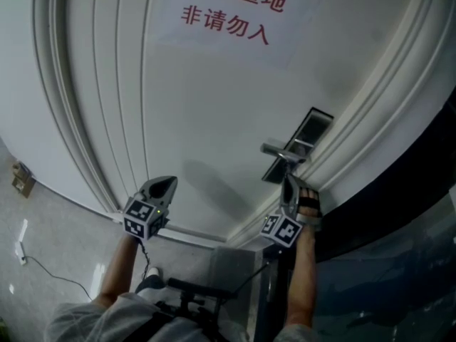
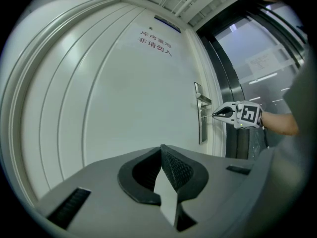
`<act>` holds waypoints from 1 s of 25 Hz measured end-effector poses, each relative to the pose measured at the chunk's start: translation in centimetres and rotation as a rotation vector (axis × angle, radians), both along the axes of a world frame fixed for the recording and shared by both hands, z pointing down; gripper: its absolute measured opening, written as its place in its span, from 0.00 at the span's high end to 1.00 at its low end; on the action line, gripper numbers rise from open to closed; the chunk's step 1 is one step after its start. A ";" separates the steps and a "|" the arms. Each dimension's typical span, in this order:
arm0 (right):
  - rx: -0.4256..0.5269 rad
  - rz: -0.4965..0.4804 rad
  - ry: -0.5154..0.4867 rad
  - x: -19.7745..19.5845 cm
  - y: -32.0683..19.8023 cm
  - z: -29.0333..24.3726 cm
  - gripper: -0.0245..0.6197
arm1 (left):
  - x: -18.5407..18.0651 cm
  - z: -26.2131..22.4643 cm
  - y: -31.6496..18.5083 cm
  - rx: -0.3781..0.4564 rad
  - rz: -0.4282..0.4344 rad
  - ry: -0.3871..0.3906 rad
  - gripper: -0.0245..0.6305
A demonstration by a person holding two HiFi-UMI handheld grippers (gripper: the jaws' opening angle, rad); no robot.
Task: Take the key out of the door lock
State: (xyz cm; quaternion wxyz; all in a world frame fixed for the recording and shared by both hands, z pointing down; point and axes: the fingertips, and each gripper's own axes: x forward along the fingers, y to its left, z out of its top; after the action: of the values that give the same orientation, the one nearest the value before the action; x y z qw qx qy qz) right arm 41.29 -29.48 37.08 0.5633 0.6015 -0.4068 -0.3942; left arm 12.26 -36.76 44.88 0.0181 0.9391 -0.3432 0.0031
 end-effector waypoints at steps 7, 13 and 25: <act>0.086 -0.032 -0.248 -0.2 2.4 0.2 0.93 | 0.6 0.1 0.8 -0.002 0.017 -0.002 0.95; 0.184 -0.047 -0.526 -0.3 4.7 1.0 0.93 | 1.5 0.7 1.6 -0.013 0.036 -0.006 0.95; 0.299 -0.056 -0.943 -1.7 8.1 4.0 0.93 | 2.9 0.5 2.4 -0.014 0.056 0.000 0.95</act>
State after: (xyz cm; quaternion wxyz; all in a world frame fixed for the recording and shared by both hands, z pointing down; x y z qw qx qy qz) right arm 39.57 -21.41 41.06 0.2148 0.7772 -0.5726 -0.1482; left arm 15.12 -34.39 45.40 0.0243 0.9481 -0.3170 0.0060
